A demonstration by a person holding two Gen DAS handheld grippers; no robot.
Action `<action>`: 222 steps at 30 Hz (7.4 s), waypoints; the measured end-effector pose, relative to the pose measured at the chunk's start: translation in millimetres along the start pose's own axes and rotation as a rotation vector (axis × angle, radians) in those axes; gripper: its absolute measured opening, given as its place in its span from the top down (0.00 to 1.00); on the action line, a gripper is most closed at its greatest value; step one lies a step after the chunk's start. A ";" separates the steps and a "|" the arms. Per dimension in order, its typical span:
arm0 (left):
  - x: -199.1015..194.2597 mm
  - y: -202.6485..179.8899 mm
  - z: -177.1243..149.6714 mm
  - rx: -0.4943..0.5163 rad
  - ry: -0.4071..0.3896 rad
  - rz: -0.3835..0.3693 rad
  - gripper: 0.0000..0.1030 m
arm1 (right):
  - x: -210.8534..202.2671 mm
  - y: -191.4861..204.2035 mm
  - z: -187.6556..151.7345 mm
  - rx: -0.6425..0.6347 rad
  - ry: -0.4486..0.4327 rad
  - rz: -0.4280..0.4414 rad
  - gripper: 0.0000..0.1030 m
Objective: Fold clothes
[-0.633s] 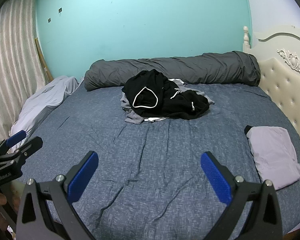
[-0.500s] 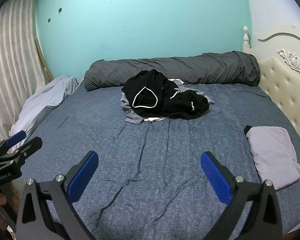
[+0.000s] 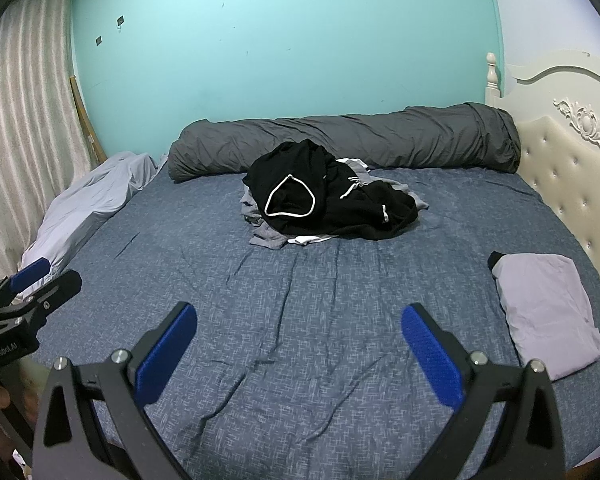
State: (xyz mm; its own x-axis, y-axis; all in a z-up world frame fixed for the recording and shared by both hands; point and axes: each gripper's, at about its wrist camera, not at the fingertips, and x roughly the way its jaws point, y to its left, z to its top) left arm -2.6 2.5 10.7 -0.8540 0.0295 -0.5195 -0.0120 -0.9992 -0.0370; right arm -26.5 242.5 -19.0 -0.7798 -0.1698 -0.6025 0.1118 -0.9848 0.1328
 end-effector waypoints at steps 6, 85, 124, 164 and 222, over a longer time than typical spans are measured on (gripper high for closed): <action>-0.6 0.7 -0.1 0.004 -0.004 -0.002 0.00 | 0.3 -3.8 1.9 0.003 -0.001 0.000 0.00; 245.7 81.9 -67.4 -0.206 0.100 -0.001 0.00 | 268.5 -38.0 -2.1 0.017 0.172 0.000 0.00; 325.8 149.5 -143.4 -0.359 0.137 0.008 0.00 | 530.0 -68.4 112.5 0.172 0.148 -0.026 0.84; 320.2 163.5 -139.8 -0.392 0.123 -0.004 0.00 | 447.3 25.3 70.6 -0.273 0.202 0.069 0.49; 330.0 177.6 -142.7 -0.447 0.166 -0.023 0.00 | 514.1 82.1 52.0 -0.772 0.147 -0.234 0.91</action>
State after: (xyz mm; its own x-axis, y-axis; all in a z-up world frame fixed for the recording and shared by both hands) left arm -212.3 -161.7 -289.1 -0.7613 0.0913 -0.6419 0.2261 -0.8906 -0.3947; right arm -450.3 76.3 -276.9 -0.7526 0.0932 -0.6519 0.3906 -0.7339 -0.5558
